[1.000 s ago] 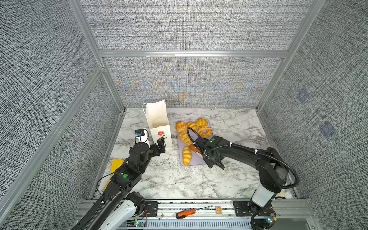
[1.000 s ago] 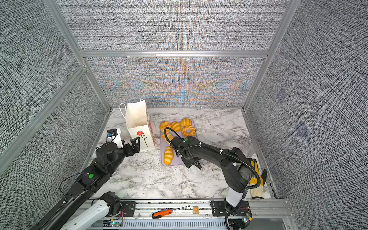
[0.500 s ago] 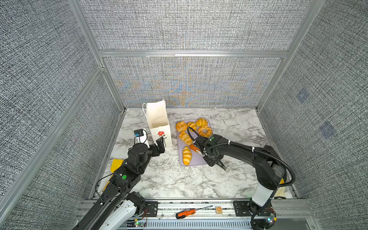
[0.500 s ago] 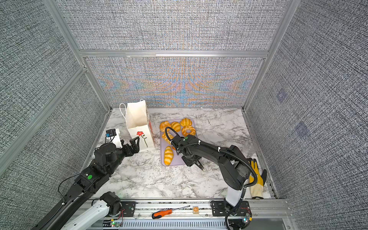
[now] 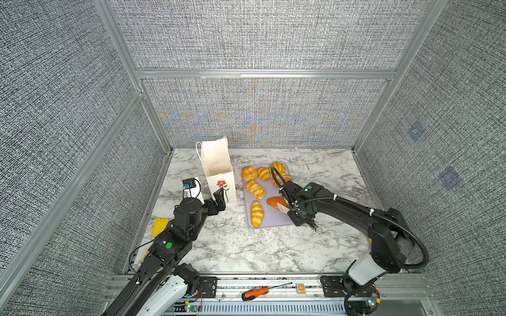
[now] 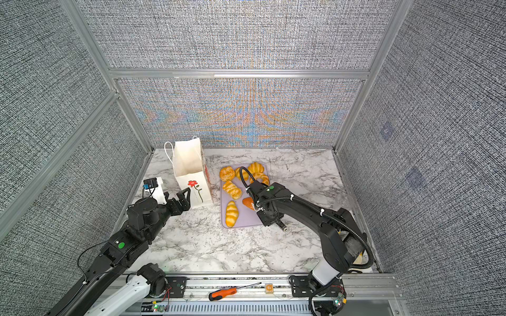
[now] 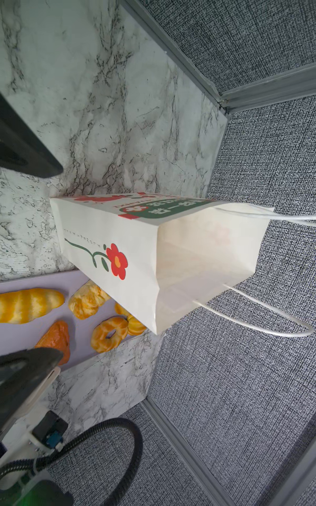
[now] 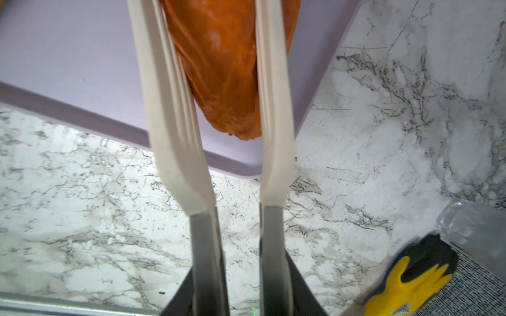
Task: Pack bread into a paper bag
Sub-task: Pick up the bread from the tray.
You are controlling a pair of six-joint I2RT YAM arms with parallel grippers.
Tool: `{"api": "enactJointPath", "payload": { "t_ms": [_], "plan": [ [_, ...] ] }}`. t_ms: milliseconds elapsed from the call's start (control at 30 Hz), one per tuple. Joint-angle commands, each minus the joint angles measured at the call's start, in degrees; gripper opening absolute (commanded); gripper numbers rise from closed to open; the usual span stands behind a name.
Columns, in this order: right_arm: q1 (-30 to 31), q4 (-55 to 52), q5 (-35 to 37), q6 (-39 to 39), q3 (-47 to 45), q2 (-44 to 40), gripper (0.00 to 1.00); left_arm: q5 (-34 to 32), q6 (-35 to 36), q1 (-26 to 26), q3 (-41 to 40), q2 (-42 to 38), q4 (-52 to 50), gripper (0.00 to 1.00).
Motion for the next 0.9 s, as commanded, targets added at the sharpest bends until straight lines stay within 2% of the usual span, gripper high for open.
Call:
{"api": "enactJointPath", "payload": {
  "t_ms": [0, 367, 867],
  "plan": [
    [-1.2, 2.5, -4.4, -0.2, -0.7, -2.1, 0.35, -1.1, 0.8, 0.0, 0.2, -0.4, 0.5, 0.99],
    [-3.7, 4.5, -8.2, 0.1, -1.8, -5.3, 0.33, -2.5, 1.6, 0.0, 0.9, -1.0, 0.7, 0.99],
    [-4.4, 5.0, -14.6, 1.8, 5.1, -9.0, 0.33, -3.2, 3.9, 0.1, 3.2, -0.5, 1.6, 0.99]
  ]
}}
